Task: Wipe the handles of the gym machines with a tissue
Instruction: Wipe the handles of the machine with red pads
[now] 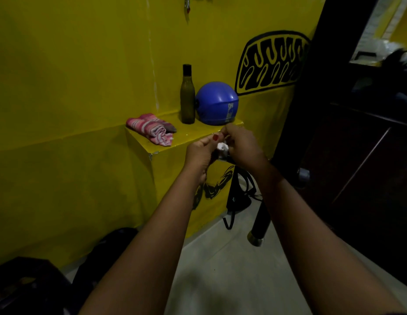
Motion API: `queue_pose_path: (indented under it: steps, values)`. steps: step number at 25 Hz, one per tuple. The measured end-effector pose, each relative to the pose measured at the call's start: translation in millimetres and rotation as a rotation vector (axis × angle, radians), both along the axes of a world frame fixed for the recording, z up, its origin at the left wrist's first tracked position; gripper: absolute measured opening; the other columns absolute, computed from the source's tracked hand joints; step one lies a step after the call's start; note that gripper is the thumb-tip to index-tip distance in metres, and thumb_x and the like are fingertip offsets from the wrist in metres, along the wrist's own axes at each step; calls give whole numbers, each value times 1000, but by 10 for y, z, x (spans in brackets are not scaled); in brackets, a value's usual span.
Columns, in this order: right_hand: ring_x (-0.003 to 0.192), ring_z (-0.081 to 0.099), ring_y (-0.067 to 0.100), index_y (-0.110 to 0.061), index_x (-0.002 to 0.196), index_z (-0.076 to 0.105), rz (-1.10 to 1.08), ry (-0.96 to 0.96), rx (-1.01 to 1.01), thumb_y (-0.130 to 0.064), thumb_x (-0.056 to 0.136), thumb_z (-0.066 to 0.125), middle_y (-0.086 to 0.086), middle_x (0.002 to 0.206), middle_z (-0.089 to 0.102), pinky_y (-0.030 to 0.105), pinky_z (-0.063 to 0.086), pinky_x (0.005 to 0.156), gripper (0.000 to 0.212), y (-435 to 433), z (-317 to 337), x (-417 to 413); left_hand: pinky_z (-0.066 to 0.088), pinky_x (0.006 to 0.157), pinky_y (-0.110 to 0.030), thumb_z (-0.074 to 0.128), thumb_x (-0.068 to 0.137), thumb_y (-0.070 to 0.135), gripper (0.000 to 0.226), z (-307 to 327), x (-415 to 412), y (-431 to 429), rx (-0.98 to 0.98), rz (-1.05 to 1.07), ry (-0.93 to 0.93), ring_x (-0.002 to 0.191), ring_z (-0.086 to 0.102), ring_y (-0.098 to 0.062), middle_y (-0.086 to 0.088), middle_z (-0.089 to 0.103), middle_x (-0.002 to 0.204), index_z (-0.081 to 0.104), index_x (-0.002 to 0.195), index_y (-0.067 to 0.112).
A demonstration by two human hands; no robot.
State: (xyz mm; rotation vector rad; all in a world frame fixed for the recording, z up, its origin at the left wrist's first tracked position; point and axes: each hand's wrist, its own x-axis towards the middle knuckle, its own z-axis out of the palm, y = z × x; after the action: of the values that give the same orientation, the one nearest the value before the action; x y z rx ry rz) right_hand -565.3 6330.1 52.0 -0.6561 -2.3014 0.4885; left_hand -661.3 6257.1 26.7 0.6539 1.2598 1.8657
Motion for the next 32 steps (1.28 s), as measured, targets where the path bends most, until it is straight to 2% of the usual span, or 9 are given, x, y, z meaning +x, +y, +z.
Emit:
queue_pose_path:
  steps: [3, 6, 10, 12, 17, 22, 26, 28, 32]
  values:
    - [78, 58, 14, -13, 99, 48, -111, 141, -59, 3, 81, 62, 4, 89, 59, 25, 48, 67, 28, 59, 7, 35, 53, 94, -36, 64, 91, 16, 31, -76, 15, 10, -6, 67, 365, 107, 65, -18, -9, 70, 116, 67, 120, 7]
    - [83, 65, 13, -16, 103, 51, -207, 228, -186, 4, 85, 54, 5, 88, 67, 32, 55, 77, 27, 138, -46, 30, 54, 88, -25, 66, 90, 15, 24, -198, 79, 49, -27, 357, 644, 97, 67, -7, -4, 72, 109, 72, 113, 9]
    - [90, 64, 14, -16, 111, 56, -315, 164, -299, 6, 87, 48, 2, 93, 67, 37, 55, 83, 34, 173, -24, -11, 57, 79, -32, 65, 90, 11, 28, -336, 188, 85, -74, 288, -80, 94, 68, -24, -16, 71, 105, 67, 116, -1]
    - [93, 64, 17, -17, 110, 59, -343, 64, -257, -1, 88, 52, 3, 97, 68, 35, 53, 83, 28, 197, -16, -17, 57, 75, -32, 62, 93, 14, 30, -436, 196, 105, -98, 194, -223, 99, 68, -33, -20, 69, 107, 64, 118, -3]
    - [96, 63, 18, -15, 103, 65, -336, -2, -220, -4, 89, 56, 4, 102, 69, 27, 49, 79, 20, 206, -26, -80, 57, 80, -30, 64, 92, 21, 30, -378, 257, 82, 38, 275, -12, 96, 69, -21, -14, 72, 107, 68, 114, 1]
    - [95, 64, 19, -15, 100, 67, -352, 18, -228, -4, 85, 56, 6, 100, 70, 23, 46, 77, 21, 184, -11, -75, 57, 78, -38, 71, 87, 25, 26, -250, 190, 136, -102, 146, -274, 83, 68, -24, -18, 71, 98, 66, 95, 1]
    - [96, 63, 20, -14, 99, 66, -353, 22, -230, -3, 83, 55, 6, 100, 70, 24, 46, 77, 22, 158, 6, -41, 55, 69, -31, 62, 93, 30, 23, -344, 386, 116, -64, 498, 262, 77, 67, -11, -1, 74, 81, 77, 94, 11]
    - [96, 63, 21, -12, 101, 66, -358, 19, -222, -2, 84, 55, 7, 103, 69, 27, 48, 77, 23, 128, 26, -42, 54, 69, -32, 58, 95, 26, 22, -329, 302, 138, -27, 420, 342, 76, 66, -11, -2, 74, 80, 76, 89, 15]
    - [95, 63, 24, -10, 103, 67, -374, 36, -217, -1, 83, 54, 9, 103, 68, 30, 51, 76, 25, 102, 39, -43, 56, 70, -38, 65, 91, 19, 16, -200, 199, 154, -117, 195, -163, 73, 65, -24, -13, 68, 79, 67, 80, 7]
